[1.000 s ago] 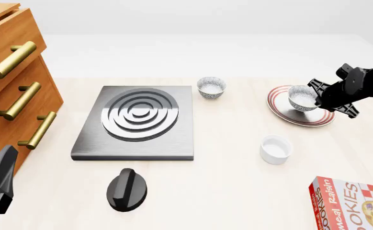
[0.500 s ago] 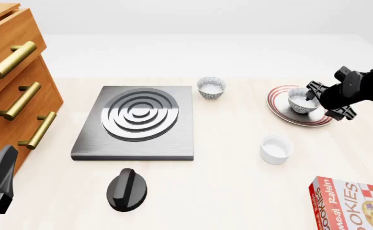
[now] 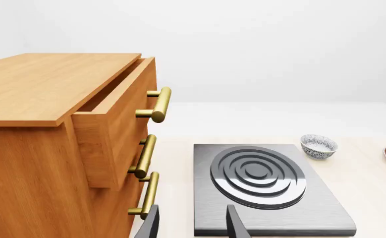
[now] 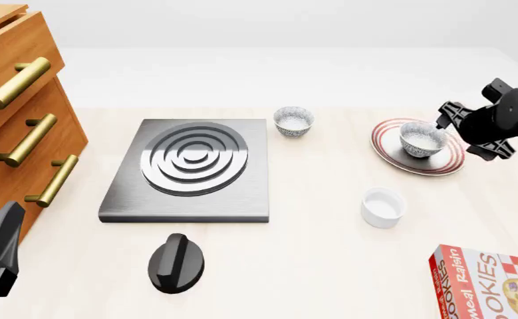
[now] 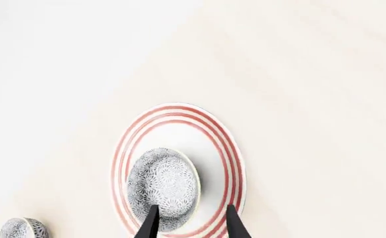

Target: Pick the akita bowl next to the cookies box and place it on the plate.

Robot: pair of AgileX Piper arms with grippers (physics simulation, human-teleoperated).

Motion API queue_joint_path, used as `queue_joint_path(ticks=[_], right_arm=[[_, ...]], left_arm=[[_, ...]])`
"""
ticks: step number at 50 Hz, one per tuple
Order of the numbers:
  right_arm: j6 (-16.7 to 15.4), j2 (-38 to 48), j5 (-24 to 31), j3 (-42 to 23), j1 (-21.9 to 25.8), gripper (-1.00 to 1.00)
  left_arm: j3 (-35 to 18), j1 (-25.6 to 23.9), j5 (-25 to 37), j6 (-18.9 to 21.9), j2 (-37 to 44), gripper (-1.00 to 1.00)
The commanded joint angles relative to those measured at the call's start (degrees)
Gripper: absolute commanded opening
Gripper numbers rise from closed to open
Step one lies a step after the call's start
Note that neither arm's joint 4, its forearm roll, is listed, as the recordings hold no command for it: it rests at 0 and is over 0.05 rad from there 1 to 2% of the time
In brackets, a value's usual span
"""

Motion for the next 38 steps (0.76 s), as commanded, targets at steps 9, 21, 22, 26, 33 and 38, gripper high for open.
queue_joint_path(ticks=[9, 21, 22, 26, 33, 38], right_arm=[[-5.57, -15.69, -0.08, 12.45, -0.81, 1.0], [-8.48, -27.16, -2.97, 22.14, 2.86, 1.0], [-8.81, -28.17, -3.24, 22.93, 3.27, 1.0], [-11.89, -33.27, -3.32, 25.7, 4.03, 1.0], [-17.26, -42.71, -3.01, 30.61, 4.79, 1.0], [-17.46, -47.18, -2.47, 33.08, 5.41, 1.0]], left_arm=[[0.0, 0.0, 0.0, 0.0, 0.0, 1.0], [0.0, 0.0, 0.0, 0.0, 0.0, 1.0], [0.0, 0.0, 0.0, 0.0, 0.0, 1.0], [0.0, 0.0, 0.0, 0.0, 0.0, 1.0], [0.0, 0.0, 0.0, 0.0, 0.0, 1.0], [0.0, 0.0, 0.0, 0.0, 0.0, 1.0]])
